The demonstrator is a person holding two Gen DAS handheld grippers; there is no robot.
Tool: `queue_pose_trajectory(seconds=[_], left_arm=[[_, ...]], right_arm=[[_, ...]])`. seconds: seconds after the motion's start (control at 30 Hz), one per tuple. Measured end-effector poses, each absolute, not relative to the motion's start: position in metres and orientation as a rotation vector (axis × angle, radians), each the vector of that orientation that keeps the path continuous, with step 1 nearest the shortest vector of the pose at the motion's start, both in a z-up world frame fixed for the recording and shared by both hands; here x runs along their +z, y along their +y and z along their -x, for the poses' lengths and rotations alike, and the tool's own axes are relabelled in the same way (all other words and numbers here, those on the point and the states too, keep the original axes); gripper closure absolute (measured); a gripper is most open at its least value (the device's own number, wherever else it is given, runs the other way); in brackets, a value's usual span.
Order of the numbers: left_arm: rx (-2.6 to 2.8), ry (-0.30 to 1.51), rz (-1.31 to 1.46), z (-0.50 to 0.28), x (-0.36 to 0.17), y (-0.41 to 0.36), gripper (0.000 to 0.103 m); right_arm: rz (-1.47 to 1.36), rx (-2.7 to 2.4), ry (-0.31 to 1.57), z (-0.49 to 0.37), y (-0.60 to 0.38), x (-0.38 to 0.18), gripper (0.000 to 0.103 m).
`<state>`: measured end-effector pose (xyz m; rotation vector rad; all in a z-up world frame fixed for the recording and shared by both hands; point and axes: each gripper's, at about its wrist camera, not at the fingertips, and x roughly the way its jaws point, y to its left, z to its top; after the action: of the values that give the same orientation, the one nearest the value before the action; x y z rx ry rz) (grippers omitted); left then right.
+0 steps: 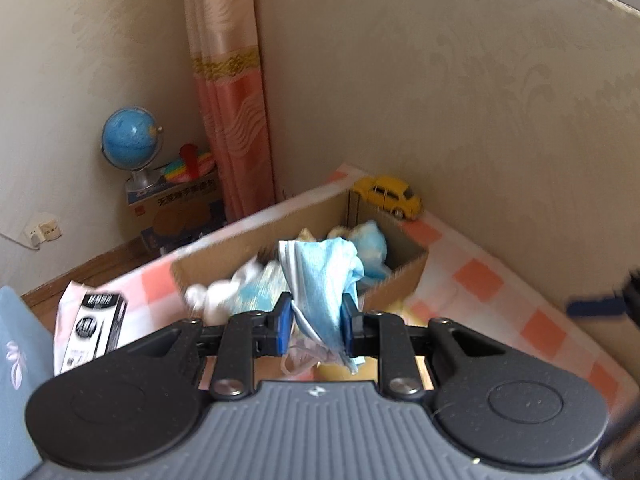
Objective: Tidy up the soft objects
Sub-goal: 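Carry the blue face mask into the box and open the left tool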
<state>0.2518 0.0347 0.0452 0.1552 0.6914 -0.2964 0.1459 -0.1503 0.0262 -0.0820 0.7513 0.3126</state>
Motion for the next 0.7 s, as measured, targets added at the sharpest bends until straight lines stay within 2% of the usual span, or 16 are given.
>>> queue_pose_trajectory(seconds=[0.43, 0.47, 0.5, 0.53, 0.57, 0.6, 0.7], left_arm=[[-0.287, 0.738, -0.163, -0.351, 0.026, -0.014, 0.078], [-0.282, 0.740, -0.163, -0.355, 0.023, -0.016, 0.071], [-0.274, 0.741, -0.165, -0.359, 0.021, -0.018, 0.057], [-0.262, 0.738, -0.168, -0.361, 0.019, -0.020, 0.048], [-0.243, 0.726, -0.169, -0.361, 0.018, -0.020, 0.028], [-0.229, 0.714, -0.168, -0.359, 0.018, -0.020, 0.017], [-0.222, 0.690, -0.156, -0.348, 0.023, -0.015, 0.010]], right_arm=[[0.076, 0.291, 0.738, -0.137, -0.170, 0.023, 0.000], [0.075, 0.288, 0.737, -0.137, -0.172, 0.023, 0.000], [0.070, 0.285, 0.735, -0.138, -0.174, 0.023, 0.000], [0.062, 0.282, 0.734, -0.138, -0.175, 0.023, 0.000], [0.057, 0.281, 0.734, -0.139, -0.176, 0.023, 0.000], [0.054, 0.282, 0.735, -0.138, -0.177, 0.024, 0.000], [0.056, 0.285, 0.733, -0.136, -0.176, 0.024, 0.000]])
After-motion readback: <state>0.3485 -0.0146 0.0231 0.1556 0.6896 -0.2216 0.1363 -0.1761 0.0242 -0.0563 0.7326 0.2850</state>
